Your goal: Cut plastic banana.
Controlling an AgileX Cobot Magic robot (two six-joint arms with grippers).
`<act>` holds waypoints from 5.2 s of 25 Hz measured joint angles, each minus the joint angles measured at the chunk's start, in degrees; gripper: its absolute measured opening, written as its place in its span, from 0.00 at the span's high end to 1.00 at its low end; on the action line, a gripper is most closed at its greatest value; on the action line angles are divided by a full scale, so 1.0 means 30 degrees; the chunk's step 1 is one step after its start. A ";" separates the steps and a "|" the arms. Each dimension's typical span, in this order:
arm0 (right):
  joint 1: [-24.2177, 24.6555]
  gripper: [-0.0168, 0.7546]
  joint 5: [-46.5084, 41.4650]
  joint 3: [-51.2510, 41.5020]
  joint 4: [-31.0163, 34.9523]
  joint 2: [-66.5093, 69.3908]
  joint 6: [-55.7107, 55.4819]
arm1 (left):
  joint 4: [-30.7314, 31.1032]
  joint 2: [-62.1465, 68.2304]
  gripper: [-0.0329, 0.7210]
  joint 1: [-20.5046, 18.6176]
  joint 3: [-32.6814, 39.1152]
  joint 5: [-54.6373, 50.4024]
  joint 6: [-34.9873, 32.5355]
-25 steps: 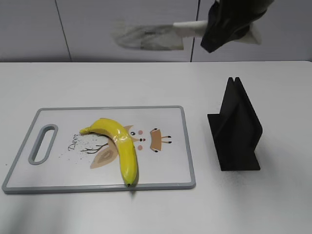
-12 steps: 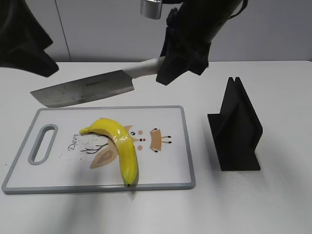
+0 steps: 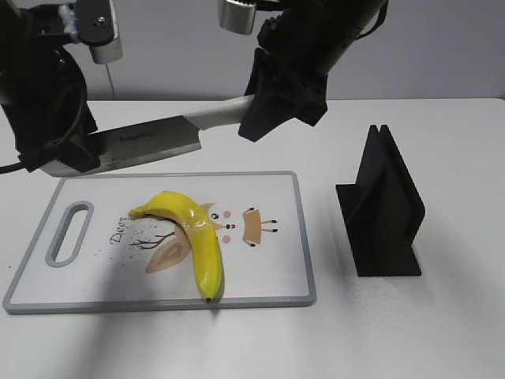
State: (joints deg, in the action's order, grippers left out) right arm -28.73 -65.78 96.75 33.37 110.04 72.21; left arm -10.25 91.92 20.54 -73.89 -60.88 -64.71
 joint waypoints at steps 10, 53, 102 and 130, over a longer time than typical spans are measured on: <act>0.0458 0.73 0.0014 0.0152 -0.0114 0.0068 -0.0279 | 0.0185 0.0449 0.94 0.0229 -0.0015 0.0457 -0.0332; 0.0696 0.69 0.0279 0.0360 -0.4609 0.4719 -0.2078 | -0.1618 0.4719 0.97 0.1305 0.0888 0.4454 -0.0583; 0.0678 0.73 -0.1397 0.3990 -0.6576 0.1063 -2.1920 | 0.3798 -0.1344 0.15 -0.4655 -0.0555 -0.2692 1.8580; 0.2911 0.73 0.4850 -0.9677 -0.9851 -0.7466 -3.0656 | 0.3239 -2.1388 0.18 -0.5794 1.3295 -0.0738 1.8734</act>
State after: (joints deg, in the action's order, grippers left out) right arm -20.00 -51.23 67.72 3.81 87.64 -19.75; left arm -0.53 27.75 3.16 -34.00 -63.09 -8.51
